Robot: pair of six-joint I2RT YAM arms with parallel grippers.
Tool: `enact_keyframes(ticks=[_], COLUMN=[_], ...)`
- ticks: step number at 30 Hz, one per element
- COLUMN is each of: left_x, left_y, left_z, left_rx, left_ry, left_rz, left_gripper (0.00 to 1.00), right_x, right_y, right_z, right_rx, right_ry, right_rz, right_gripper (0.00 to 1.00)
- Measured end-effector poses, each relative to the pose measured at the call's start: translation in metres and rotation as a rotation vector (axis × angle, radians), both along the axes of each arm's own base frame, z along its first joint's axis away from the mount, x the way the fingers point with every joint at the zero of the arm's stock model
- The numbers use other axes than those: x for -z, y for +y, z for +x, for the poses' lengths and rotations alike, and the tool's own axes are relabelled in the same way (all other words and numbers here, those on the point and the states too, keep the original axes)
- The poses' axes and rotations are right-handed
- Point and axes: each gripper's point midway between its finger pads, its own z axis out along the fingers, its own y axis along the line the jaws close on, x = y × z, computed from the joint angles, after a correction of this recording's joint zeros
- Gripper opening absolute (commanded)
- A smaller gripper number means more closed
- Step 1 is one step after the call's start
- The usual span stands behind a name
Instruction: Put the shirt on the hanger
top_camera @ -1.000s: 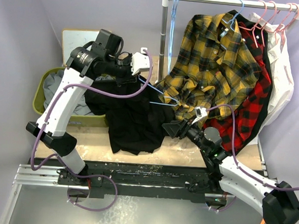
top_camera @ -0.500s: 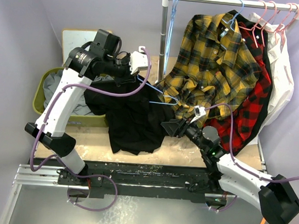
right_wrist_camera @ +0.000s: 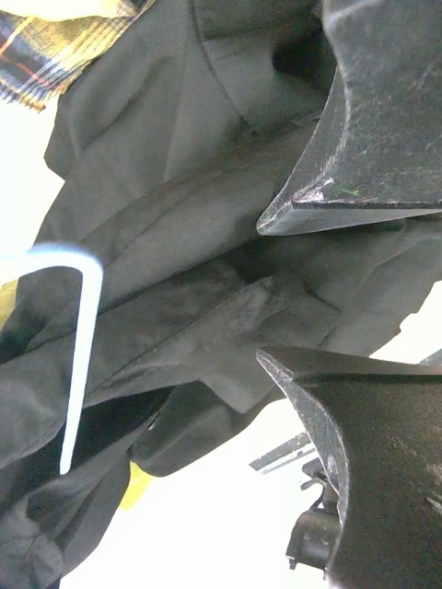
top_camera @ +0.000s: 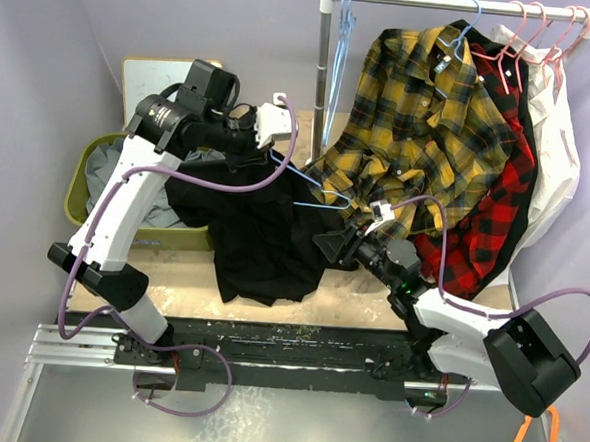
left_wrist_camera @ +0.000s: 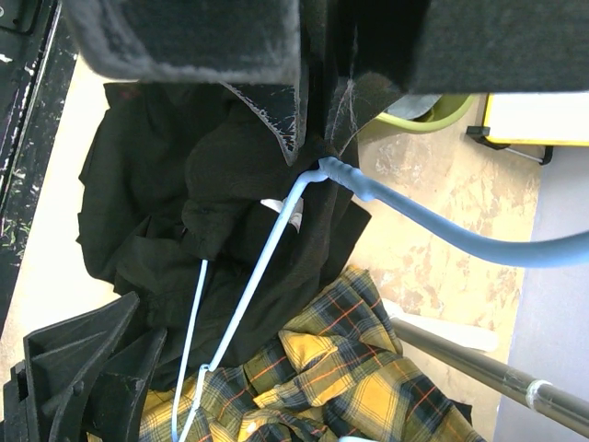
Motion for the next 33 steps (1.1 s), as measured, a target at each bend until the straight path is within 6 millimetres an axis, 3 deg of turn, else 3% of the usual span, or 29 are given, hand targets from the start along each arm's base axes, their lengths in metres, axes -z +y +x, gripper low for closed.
enact_keyframes(ticks=[3,10,21,28,33], left_x=[0.0,0.0,-0.005,-0.014,-0.02], left_y=[0.0,0.0,0.005,0.014,0.021], left_z=[0.0,0.001,0.004,-0.011,-0.023], left_rx=[0.0,-0.001,-0.01,0.039,0.074], left_ry=[0.0,-0.002,-0.037,-0.059,-0.081], left_rz=[0.0,0.0,0.022,0.057,0.077], left_gripper=[0.0,0.0,0.0,0.0,0.0], right_x=[-0.008,-0.016,-0.019,-0.044,-0.064], right_y=[0.005,0.011,0.004,-0.043,-0.052], right_z=[0.002,0.004,0.008,0.031,0.033], right_rx=[-0.013,-0.031,0.003,0.144,0.164], right_ry=[-0.019,-0.04,-0.033,-0.088,-0.141], right_rz=[0.017,0.045,0.051,0.057,0.041], right_gripper=[0.43,0.0,0.0,0.0,0.0])
